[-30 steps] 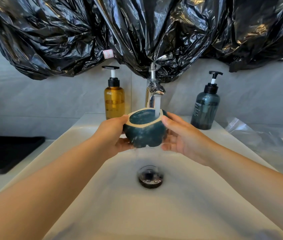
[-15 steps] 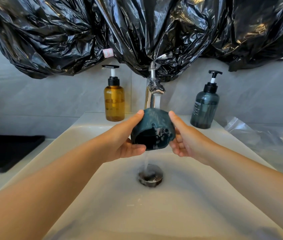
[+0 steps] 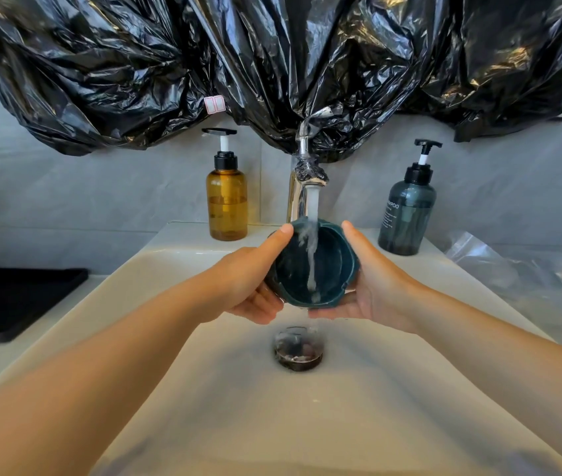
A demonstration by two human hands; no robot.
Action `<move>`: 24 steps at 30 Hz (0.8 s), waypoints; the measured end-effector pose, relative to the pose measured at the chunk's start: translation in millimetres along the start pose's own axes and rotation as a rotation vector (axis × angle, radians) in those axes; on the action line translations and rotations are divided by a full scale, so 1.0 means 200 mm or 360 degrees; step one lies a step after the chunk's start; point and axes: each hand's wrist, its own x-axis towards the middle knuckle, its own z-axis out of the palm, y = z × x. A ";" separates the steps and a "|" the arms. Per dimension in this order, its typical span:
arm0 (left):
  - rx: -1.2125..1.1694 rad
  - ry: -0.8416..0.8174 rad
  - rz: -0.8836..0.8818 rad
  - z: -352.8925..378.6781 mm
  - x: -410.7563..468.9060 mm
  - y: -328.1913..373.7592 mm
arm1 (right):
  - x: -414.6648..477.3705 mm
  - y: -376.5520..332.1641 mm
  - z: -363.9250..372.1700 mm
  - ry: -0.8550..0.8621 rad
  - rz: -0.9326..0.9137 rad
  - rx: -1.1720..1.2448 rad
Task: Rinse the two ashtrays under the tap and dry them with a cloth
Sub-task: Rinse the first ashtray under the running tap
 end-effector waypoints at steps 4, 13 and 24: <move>-0.0155 0.0017 0.0004 0.00 0.03 -0.02 | -0.01 0.00 0.01 -0.0023 -0.0015 -0.0082; -0.0751 -0.0119 -0.0158 0.02 0.01 0.00 | -0.01 -0.01 -0.01 0.0308 0.0216 -0.0460; -0.0657 0.0314 -0.0147 -0.03 0.05 -0.03 | -0.03 -0.02 -0.01 0.0169 0.0240 -0.0773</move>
